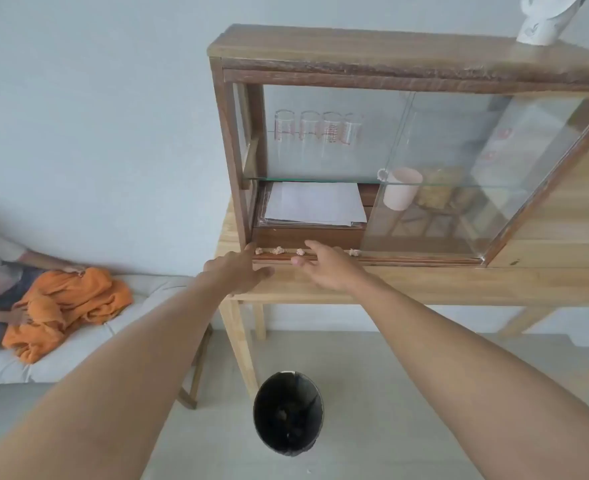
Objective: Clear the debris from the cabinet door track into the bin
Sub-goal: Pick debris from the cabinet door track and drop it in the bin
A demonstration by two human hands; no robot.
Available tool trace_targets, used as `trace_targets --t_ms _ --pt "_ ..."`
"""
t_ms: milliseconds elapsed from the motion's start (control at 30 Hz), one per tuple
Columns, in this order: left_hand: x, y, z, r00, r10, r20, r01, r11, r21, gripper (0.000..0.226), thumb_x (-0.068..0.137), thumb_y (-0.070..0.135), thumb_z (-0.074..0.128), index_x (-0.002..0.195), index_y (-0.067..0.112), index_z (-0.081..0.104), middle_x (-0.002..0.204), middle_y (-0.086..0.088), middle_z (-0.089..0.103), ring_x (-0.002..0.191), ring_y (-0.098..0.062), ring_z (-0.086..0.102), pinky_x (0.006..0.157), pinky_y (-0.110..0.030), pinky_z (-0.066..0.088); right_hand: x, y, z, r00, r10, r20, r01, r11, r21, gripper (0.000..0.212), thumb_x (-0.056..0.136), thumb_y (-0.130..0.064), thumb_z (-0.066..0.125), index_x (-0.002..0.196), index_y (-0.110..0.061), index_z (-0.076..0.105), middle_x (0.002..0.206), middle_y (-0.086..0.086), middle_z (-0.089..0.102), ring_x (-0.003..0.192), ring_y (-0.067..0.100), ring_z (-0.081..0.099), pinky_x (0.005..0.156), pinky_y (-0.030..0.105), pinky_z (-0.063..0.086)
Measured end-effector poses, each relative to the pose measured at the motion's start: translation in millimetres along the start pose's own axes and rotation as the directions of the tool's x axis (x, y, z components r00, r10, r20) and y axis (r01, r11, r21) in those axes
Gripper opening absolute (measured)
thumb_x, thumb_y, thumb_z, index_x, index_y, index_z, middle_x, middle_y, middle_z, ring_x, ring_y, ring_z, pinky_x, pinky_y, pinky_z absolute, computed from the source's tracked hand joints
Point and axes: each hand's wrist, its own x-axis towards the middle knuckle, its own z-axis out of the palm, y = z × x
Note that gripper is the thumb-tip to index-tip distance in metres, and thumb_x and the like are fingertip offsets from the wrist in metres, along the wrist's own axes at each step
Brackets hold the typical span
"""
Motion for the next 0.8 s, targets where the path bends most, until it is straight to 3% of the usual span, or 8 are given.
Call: trace_targets --t_ms 67,133,233,367,567,733,800 --pt "9.0 -3.0 5.7 0.999 0.02 -0.037 -0.019 0.999 0.027 0.089 0.09 0.086 0.034 0.164 0.042 0.015 0.131 -0.004 0.069 0.093 -0.025 0.073 0.078 -0.042 0.047 10.9 -5.2 8.6 0.999 -0.033 0.003 0.033 0.999 0.027 0.079 0.102 -0.073 0.049 0.167 -0.03 0.037 0.144 0.009 0.073 0.153 0.031 0.047 0.113 0.048 0.044" --pt "17.1 -7.2 14.5 0.997 0.015 -0.076 -0.013 1.0 0.027 0.086 0.092 0.084 0.033 0.164 0.041 0.018 0.14 -0.007 0.065 0.116 -0.034 0.067 0.08 -0.044 0.043 18.3 -10.4 18.6 0.999 -0.045 -0.002 0.045 0.996 0.073 0.074 0.104 -0.067 0.052 0.166 -0.027 0.041 0.104 0.002 0.086 0.148 0.026 0.053 0.111 0.046 0.048" --pt "24.7 -8.7 20.7 0.994 0.018 -0.111 -0.018 1.0 -0.005 0.074 0.095 0.076 0.035 0.161 0.044 0.028 0.132 -0.009 0.068 0.116 -0.036 0.065 0.078 -0.043 0.041 26.2 -21.0 30.1 0.998 -0.048 -0.038 0.053 0.991 0.123 0.065 0.105 -0.059 0.057 0.163 -0.03 0.048 0.066 -0.006 0.08 0.122 0.018 0.07 0.101 0.04 0.055" --pt "28.9 -11.5 25.8 0.982 0.017 -0.188 -0.027 0.998 -0.052 0.055 0.098 0.065 0.042 0.152 0.051 0.044 0.122 -0.008 0.072 0.109 -0.036 0.066 0.074 -0.038 0.041 32.3 -30.2 40.2 0.994 -0.045 -0.104 0.063 0.982 0.177 0.051 0.106 -0.045 0.06 0.154 -0.03 0.061 0.062 -0.004 0.079 0.086 0.014 0.079 0.088 0.032 0.06" --pt "30.3 -11.2 25.5 0.947 0.012 -0.322 -0.066 0.985 -0.158 0.036 0.104 0.057 0.048 0.132 0.048 0.069 0.109 -0.009 0.077 0.103 -0.037 0.067 0.08 -0.04 0.053 30.0 -31.9 41.8 0.984 -0.011 -0.178 0.051 0.974 0.222 0.038 0.107 -0.036 0.059 0.142 -0.028 0.073 0.058 -0.001 0.078 0.078 0.012 0.079 0.087 0.033 0.063" --pt "26.8 -12.1 26.2 0.924 0.003 -0.383 -0.092 0.972 -0.215 0.03 0.103 0.055 0.055 0.124 0.047 0.076 0.102 -0.007 0.078 0.097 -0.036 0.068 0.078 -0.04 0.054 23.4 -28.0 38.2 0.979 -0.002 -0.205 0.051 0.971 0.235 0.029 0.108 -0.037 0.061 0.127 -0.03 0.081 0.057 -0.002 0.077 0.061 0.004 0.071 0.071 0.026 0.056" --pt "21.9 -12.0 28.3 0.918 0.005 -0.396 -0.104 0.968 -0.227 0.03 0.103 0.056 0.055 0.12 0.046 0.077 0.096 -0.006 0.077 0.094 -0.036 0.068 0.077 -0.041 0.055 16.5 -24.1 38.5 0.978 0.002 -0.207 0.048 0.97 0.237 0.028 0.108 -0.036 0.062 0.126 -0.029 0.081 0.057 -0.002 0.078 0.064 0.004 0.071 0.072 0.026 0.055"
